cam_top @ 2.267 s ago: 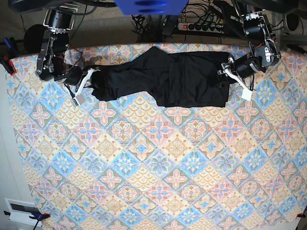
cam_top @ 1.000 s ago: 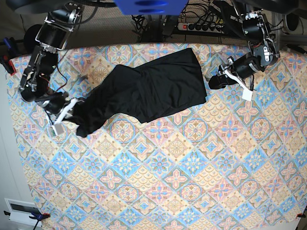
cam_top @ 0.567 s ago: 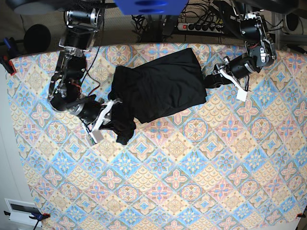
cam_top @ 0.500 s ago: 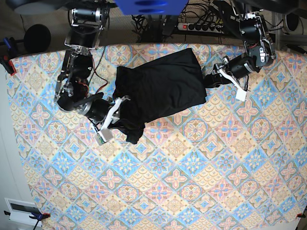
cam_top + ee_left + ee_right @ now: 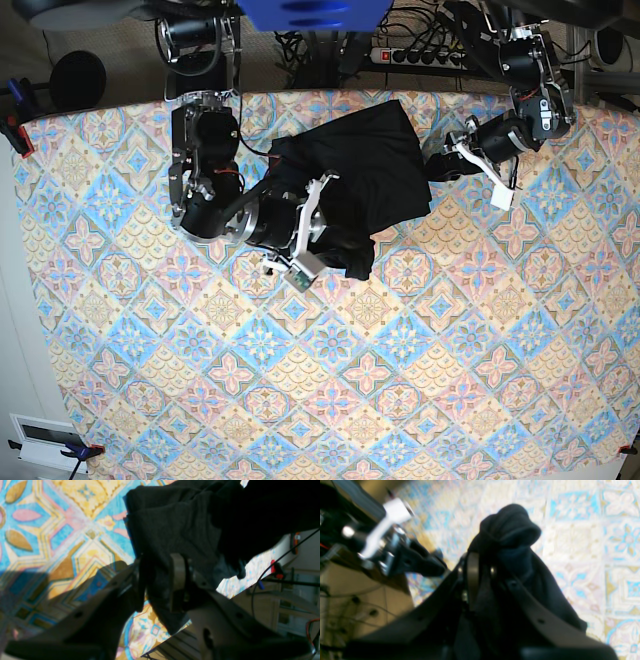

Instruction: Layout the t-shirt on the table in an organized manner, then fold the t-shirt properly

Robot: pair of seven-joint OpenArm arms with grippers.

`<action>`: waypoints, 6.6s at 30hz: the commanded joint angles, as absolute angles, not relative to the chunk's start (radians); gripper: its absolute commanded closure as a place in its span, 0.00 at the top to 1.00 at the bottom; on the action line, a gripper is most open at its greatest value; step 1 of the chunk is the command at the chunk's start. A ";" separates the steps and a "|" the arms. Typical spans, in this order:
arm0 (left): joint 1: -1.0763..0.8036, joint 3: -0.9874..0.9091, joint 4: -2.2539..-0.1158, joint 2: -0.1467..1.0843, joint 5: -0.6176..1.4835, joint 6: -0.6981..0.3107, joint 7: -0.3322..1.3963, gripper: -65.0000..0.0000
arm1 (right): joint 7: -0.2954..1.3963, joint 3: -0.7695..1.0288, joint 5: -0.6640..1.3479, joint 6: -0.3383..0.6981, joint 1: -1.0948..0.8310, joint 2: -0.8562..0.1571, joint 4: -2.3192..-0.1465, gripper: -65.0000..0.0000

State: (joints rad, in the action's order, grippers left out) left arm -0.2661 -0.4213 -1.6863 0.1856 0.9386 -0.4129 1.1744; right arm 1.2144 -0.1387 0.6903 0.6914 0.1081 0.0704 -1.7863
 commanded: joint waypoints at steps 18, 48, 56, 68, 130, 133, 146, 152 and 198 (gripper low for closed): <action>-0.255 -0.426 -1.705 0.196 0.966 -0.420 1.161 0.21 | 1.095 -0.421 0.536 0.698 0.088 -0.048 -1.926 0.23; -0.085 -0.427 -1.705 0.202 0.957 -0.420 1.211 0.22 | 1.070 -0.302 0.530 0.698 -0.119 -0.096 -1.819 0.38; -0.084 -0.427 -1.705 0.202 0.958 -0.420 1.213 0.22 | 1.047 -0.303 0.530 0.698 -0.116 -0.096 -1.811 0.23; -0.077 -0.429 -1.704 0.203 0.957 -0.420 1.211 0.22 | 1.053 -0.432 0.533 0.698 -0.120 -0.153 -1.882 0.00; 0.265 0.114 -1.339 0.262 0.975 -0.423 1.290 0.01 | 1.046 -0.263 0.529 0.698 -0.064 -0.225 -1.870 0.27; 0.289 0.071 -1.340 0.259 0.975 -0.423 1.290 0.00 | 1.046 -0.265 0.472 0.698 -0.064 -0.225 -1.822 0.27; 0.343 0.019 -1.337 0.257 0.951 -0.420 1.288 0.00 | 1.047 -0.268 0.302 0.698 -0.064 -0.225 -1.788 0.27; 0.341 0.021 -1.337 0.286 0.845 -0.420 1.290 0.00 | 1.046 -0.268 0.302 0.698 -0.065 -0.225 -1.770 0.27; 0.102 -0.151 -1.483 0.358 0.843 -0.417 1.175 0.13 | 0.961 -0.331 0.298 0.698 -0.064 -0.223 -1.945 0.27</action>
